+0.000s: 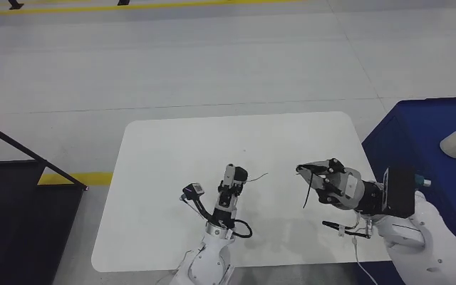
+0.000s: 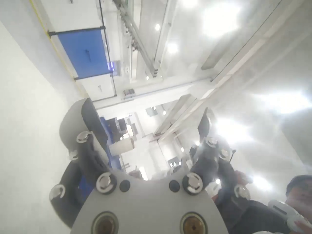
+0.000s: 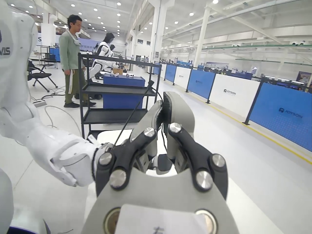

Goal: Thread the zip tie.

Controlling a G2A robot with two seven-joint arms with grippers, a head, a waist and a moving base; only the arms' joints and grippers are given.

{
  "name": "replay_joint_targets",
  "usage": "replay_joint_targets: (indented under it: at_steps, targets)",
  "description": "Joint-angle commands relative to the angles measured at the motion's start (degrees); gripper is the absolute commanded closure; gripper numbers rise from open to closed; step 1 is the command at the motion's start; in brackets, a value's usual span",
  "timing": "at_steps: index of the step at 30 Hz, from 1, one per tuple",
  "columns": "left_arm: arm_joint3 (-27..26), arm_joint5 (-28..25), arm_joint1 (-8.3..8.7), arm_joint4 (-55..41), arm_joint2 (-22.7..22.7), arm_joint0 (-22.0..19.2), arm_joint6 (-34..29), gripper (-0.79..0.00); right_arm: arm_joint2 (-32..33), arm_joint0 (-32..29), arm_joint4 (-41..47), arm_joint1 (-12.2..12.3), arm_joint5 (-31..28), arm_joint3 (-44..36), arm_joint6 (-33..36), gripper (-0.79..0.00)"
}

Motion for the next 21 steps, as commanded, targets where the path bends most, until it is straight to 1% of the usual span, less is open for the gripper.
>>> replay_joint_targets:
  at_steps: [1, 5, 10, 16, 19, 21]
  targets:
    - [-0.35, -3.76, -0.12, 1.45, -1.10, 0.51, 3.76, -0.785, -1.97, 0.59, 2.45, -0.03, 0.82, -2.50, 3.76, 0.000]
    - [-1.50, -7.92, -0.30, 4.01, -3.04, 1.66, 8.47, -0.785, -6.73, 3.59, 5.72, -0.20, 2.18, -7.93, 9.89, 0.000]
    - [-2.59, -8.21, -0.37, 6.93, -5.01, 3.26, 11.09, -0.785, -11.10, 7.03, 9.03, -0.44, 3.85, -11.37, 15.73, 0.000]
    - [-2.72, -8.29, -0.40, 7.01, -5.12, 3.38, 11.50, -0.785, -13.24, 9.86, 10.15, -0.85, 4.90, -10.04, 17.50, 0.000]
    - [-2.72, -8.29, -0.40, 7.01, -5.12, 3.38, 11.50, -0.785, -13.83, 10.18, 10.55, -1.03, 4.65, -8.81, 17.38, 0.000]
    - [-2.72, -8.29, -0.40, 7.01, -5.12, 3.38, 11.50, -0.785, -14.74, 9.91, 12.47, -1.13, 4.07, -7.49, 17.28, 0.000]
